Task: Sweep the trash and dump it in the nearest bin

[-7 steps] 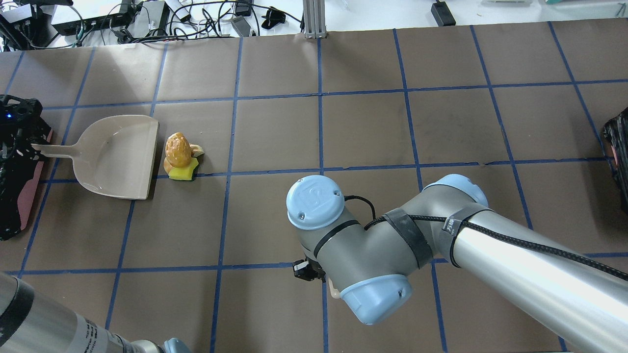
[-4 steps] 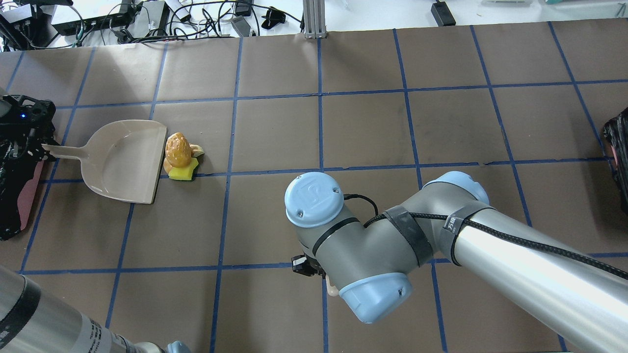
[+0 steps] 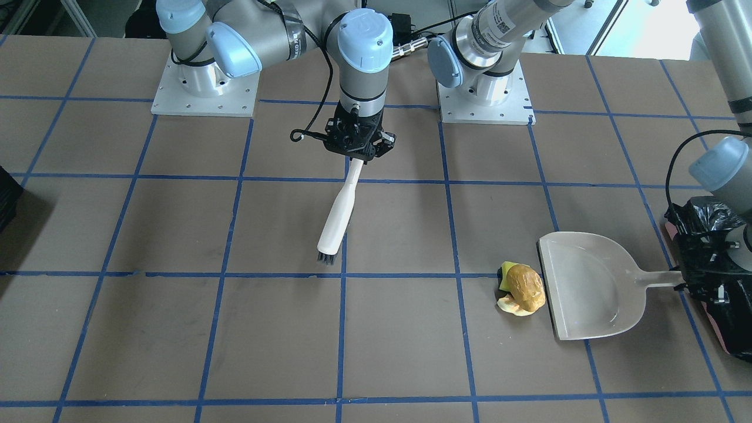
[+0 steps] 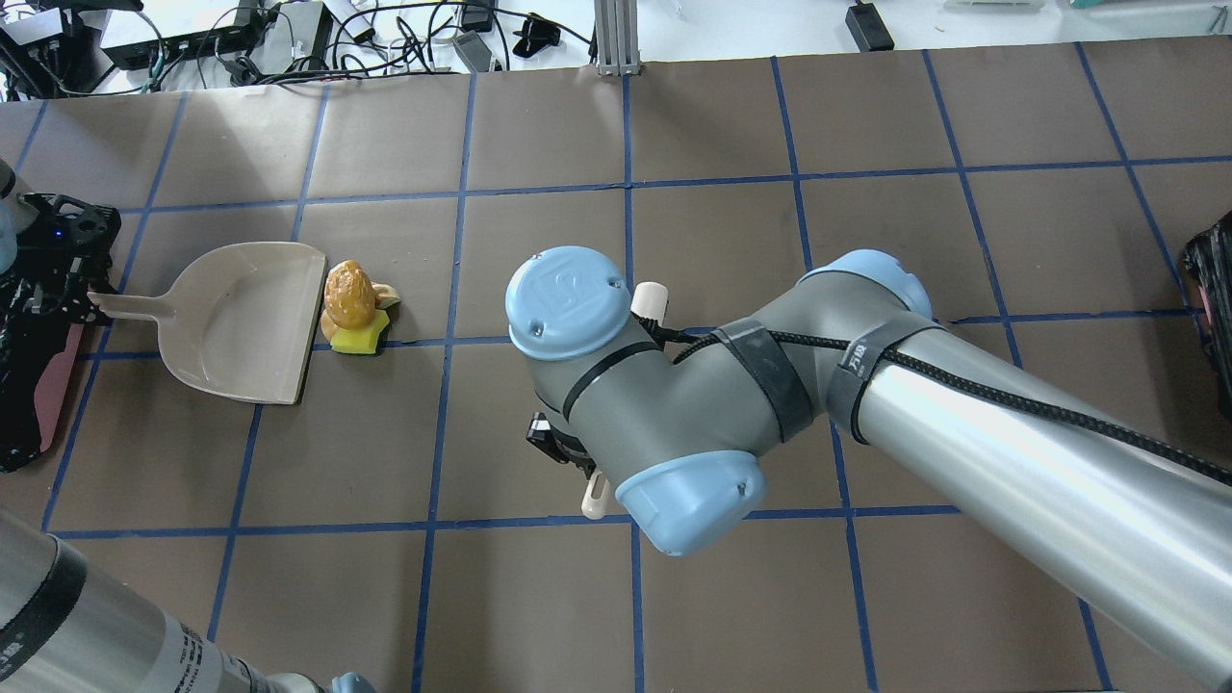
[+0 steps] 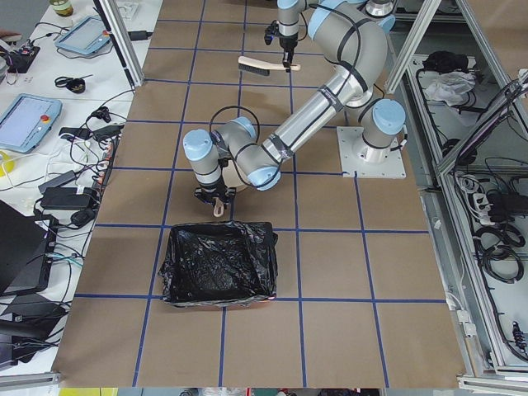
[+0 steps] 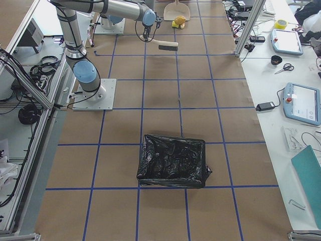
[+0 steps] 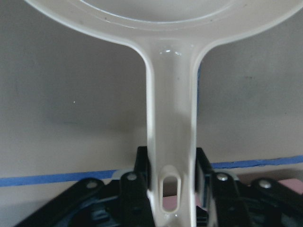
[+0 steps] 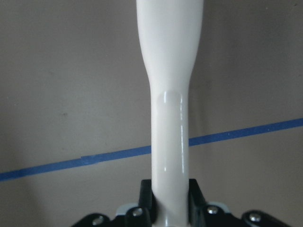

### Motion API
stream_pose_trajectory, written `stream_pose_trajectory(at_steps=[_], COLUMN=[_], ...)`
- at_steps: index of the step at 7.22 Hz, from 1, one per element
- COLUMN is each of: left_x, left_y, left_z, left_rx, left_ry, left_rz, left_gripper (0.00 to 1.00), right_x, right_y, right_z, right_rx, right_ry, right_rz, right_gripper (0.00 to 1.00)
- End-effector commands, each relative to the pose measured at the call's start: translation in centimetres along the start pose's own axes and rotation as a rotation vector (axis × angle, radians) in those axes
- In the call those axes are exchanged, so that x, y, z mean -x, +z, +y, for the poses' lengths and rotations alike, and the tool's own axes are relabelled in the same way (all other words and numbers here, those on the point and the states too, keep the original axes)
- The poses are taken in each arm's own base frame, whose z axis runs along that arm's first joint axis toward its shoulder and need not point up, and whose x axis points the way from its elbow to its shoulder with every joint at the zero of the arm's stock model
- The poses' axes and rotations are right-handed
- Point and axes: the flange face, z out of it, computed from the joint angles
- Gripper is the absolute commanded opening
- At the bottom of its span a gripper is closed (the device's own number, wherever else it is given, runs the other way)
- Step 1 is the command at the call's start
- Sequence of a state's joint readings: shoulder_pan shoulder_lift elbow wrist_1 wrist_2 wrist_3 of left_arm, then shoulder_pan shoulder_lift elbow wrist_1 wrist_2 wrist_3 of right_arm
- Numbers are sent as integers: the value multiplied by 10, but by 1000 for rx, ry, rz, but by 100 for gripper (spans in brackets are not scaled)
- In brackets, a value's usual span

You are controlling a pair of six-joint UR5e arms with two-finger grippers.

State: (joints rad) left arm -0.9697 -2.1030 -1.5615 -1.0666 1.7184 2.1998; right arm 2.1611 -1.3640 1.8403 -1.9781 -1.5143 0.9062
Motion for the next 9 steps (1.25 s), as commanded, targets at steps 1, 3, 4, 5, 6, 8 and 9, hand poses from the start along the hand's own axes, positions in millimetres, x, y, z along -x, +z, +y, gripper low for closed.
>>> stream_pose_trajectory(at_steps=[1, 3, 4, 5, 6, 8, 9], left_x=[5, 6, 7, 9, 12, 13, 12], left_y=[2, -2, -3, -7, -7, -5, -5], left_z=[-10, -6, -10, -16, -22, -21, -21], left_rx=[22, 79, 90, 123, 130, 145, 148], left_ry=[9, 10, 15, 26, 36, 22, 16], left_rz=[12, 18, 24, 37, 37, 41, 42], left_gripper=[0, 0, 0, 0, 0, 0, 0], right_x=[65, 140, 171, 195, 210, 239, 260], right_y=[-15, -2, 2, 9, 13, 19, 28], right_z=[-2, -10, -4, 11, 24, 38, 45], right_rx=[23, 19, 19, 22, 22, 21, 18], right_ry=[98, 147, 212, 291, 332, 437, 460], right_rz=[-73, -75, -83, -90, -92, -109, -116], right_gripper=[0, 0, 0, 0, 0, 0, 0])
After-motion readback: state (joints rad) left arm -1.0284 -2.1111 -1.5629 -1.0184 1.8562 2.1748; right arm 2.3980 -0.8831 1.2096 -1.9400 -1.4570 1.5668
